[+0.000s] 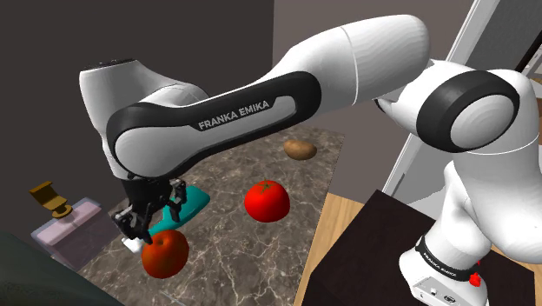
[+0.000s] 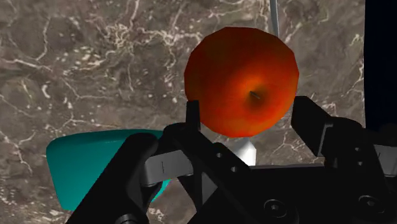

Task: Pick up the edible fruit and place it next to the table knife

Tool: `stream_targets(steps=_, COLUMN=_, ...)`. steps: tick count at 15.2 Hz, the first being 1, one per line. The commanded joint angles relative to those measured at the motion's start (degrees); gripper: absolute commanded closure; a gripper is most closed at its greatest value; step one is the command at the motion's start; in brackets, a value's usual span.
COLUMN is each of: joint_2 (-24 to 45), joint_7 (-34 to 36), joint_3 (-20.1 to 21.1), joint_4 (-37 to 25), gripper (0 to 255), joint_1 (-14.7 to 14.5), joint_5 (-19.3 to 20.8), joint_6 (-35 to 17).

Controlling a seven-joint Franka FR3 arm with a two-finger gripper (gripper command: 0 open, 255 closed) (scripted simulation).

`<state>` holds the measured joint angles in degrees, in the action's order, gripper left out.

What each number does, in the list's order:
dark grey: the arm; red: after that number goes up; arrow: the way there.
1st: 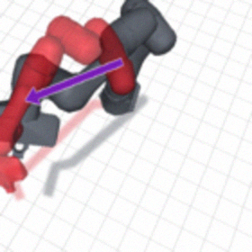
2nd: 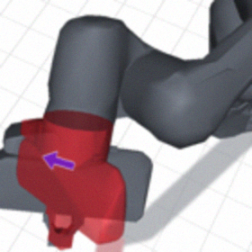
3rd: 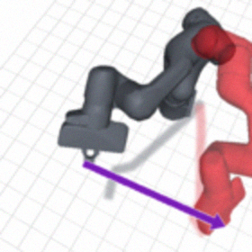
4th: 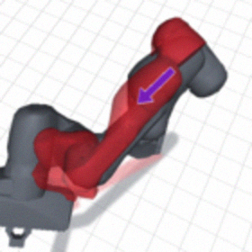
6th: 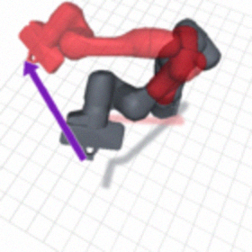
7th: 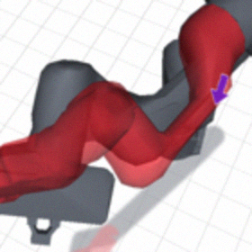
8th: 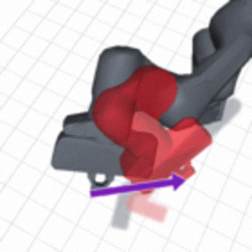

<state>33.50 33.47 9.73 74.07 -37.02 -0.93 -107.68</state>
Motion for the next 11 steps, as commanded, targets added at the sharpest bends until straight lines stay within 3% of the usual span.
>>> stream_targets(steps=1, joint_2=0.0, joint_7=0.0, joint_3=0.0, joint_4=0.0, gripper=0, joint_1=0.0, joint_5=0.0, joint_6=0.0)
stream_targets(steps=4, joint_2=0.0, joint_7=0.0, joint_3=0.0, joint_4=0.0, gripper=0, joint_1=0.0, joint_5=0.0, joint_6=0.0)
stream_targets(steps=8, joint_2=-0.45, joint_7=0.01, joint_3=0.0, joint_4=-6.56, gripper=0, joint_1=0.14, joint_5=-0.04, joint_6=7.02)
stream_targets(steps=11, joint_2=-0.45, joint_7=0.01, joint_3=0.0, joint_4=-6.56, gripper=0, joint_1=0.14, joint_5=-0.04, joint_6=7.02)
